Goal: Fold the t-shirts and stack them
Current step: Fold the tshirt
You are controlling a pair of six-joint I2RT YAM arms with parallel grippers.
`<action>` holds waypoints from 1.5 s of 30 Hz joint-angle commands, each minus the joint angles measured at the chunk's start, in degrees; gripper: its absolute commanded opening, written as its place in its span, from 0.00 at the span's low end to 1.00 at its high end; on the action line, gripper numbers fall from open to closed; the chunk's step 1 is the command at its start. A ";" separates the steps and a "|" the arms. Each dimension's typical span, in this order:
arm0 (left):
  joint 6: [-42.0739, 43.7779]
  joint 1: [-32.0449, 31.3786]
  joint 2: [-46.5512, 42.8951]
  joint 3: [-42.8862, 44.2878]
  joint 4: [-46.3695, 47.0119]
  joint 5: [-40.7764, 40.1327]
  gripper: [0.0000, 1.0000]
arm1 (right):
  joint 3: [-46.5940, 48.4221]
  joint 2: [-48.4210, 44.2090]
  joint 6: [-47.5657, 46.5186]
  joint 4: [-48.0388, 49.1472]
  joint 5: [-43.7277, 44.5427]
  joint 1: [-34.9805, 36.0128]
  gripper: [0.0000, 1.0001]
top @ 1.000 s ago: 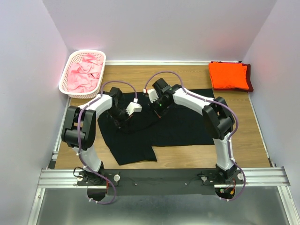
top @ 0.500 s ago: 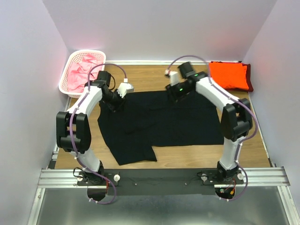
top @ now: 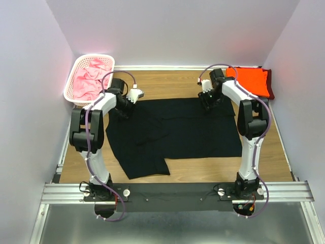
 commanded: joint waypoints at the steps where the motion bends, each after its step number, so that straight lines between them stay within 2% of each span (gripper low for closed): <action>1: -1.69 1.16 4.57 2.14 3.80 -4.69 0.22 | 5.00 4.55 -2.16 -1.01 3.05 -0.79 0.48; 10: -1.33 4.15 17.05 18.83 0.90 -4.17 0.17 | 20.55 16.61 -1.64 -0.57 5.16 -1.32 0.49; 12: -0.81 4.24 17.41 23.12 -0.32 -3.12 0.23 | 23.97 16.79 -0.94 -0.57 3.33 -1.32 0.53; 13: -0.28 4.24 17.06 24.37 -1.90 -2.85 0.27 | 24.25 15.83 -0.50 -1.09 2.44 -1.32 0.55; 14: 0.42 4.41 15.15 26.21 -2.96 -1.98 0.36 | 24.08 14.43 -0.75 -1.45 1.39 -1.32 0.67; 15: 1.47 4.59 13.65 26.58 -4.27 -0.49 0.40 | 23.30 10.24 -1.10 -1.80 -0.54 -1.32 0.75; 16: 3.57 4.68 11.81 26.41 -6.11 2.13 0.43 | 20.59 7.85 -1.46 -2.58 -1.43 -1.32 0.87; 18: 7.00 4.77 5.05 22.99 -7.79 5.13 0.49 | 16.54 -0.55 -3.47 -3.38 -3.53 -1.32 0.89; 19: 10.41 4.77 -0.03 21.06 -9.45 6.02 0.52 | 11.22 -3.22 -4.26 -3.99 -3.89 -1.32 0.90; 20: 11.92 4.77 -2.60 16.26 -9.82 6.20 0.54 | 8.81 -6.21 -6.19 -4.69 -4.16 -1.32 0.90; 25: 23.78 4.77 -16.84 -0.38 -15.61 8.31 0.55 | -7.80 -22.72 -13.75 -9.00 -3.28 -1.32 0.87; 28: 30.21 4.77 -25.18 -12.49 -18.51 8.49 0.55 | -19.04 -29.58 -20.77 -10.24 -0.04 -1.32 0.75; 30: 32.15 4.77 -27.93 -16.56 -18.61 7.09 0.54 | -26.14 -32.07 -22.72 -10.24 2.94 -1.32 0.68; 31: 32.94 4.77 -30.03 -19.53 -17.74 6.21 0.53 | -29.93 -34.08 -24.38 -10.24 4.53 -1.32 0.61; 33: 32.77 4.77 -31.97 -21.83 -17.47 5.59 0.53 | -34.17 -37.07 -27.02 -8.75 8.03 -1.32 0.56; 38: 31.36 4.77 -32.77 -23.95 -15.72 4.54 0.52 | -44.54 -39.81 -31.16 -2.70 14.29 -1.32 0.55; 45: 31.19 4.77 -32.24 -24.75 -15.01 3.30 0.52 | -48.25 -39.64 -35.29 0.92 18.34 -2.98 0.54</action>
